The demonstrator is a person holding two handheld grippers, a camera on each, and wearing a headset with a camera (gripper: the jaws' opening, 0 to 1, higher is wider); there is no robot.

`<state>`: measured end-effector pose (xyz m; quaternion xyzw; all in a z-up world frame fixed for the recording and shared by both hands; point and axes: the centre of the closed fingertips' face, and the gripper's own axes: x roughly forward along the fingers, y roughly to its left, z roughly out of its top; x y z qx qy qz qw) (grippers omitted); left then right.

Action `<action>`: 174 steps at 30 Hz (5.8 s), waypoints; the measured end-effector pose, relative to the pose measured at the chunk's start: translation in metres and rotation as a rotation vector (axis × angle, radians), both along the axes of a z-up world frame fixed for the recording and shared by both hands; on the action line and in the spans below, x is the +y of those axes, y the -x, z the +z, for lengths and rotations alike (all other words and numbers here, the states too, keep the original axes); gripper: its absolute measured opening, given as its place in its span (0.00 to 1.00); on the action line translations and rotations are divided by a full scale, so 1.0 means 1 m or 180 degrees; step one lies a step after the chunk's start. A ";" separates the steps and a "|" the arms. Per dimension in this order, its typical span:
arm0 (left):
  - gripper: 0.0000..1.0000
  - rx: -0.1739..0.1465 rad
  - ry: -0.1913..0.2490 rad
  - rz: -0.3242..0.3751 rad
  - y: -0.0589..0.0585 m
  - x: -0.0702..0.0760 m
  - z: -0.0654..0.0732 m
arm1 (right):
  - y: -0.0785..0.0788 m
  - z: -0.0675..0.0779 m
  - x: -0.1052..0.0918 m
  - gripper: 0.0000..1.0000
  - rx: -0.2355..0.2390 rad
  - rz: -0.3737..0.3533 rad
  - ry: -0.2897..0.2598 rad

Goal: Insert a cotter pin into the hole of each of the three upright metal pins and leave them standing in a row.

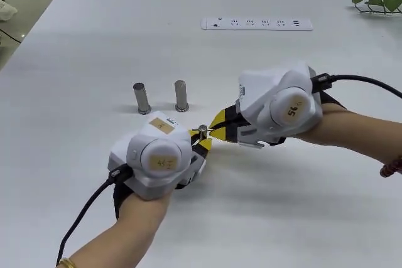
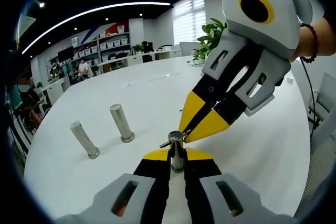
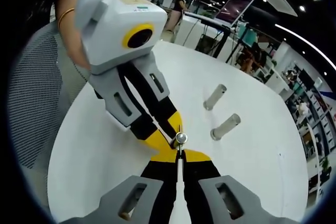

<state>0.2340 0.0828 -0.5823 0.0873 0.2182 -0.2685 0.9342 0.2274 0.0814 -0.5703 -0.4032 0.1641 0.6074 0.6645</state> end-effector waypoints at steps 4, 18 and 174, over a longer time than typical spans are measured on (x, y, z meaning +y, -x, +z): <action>0.06 -0.0004 -0.0014 0.0009 0.000 0.000 0.000 | 0.002 -0.001 -0.002 0.02 -0.0008 -0.0026 -0.0007; 0.06 0.0004 0.0004 0.0018 0.000 0.000 0.000 | 0.003 0.012 -0.014 0.00 -0.0007 -0.0164 -0.0086; 0.27 0.0085 0.0108 0.0626 -0.042 0.134 0.020 | 0.008 0.023 -0.089 0.37 0.0856 -0.2241 -0.1288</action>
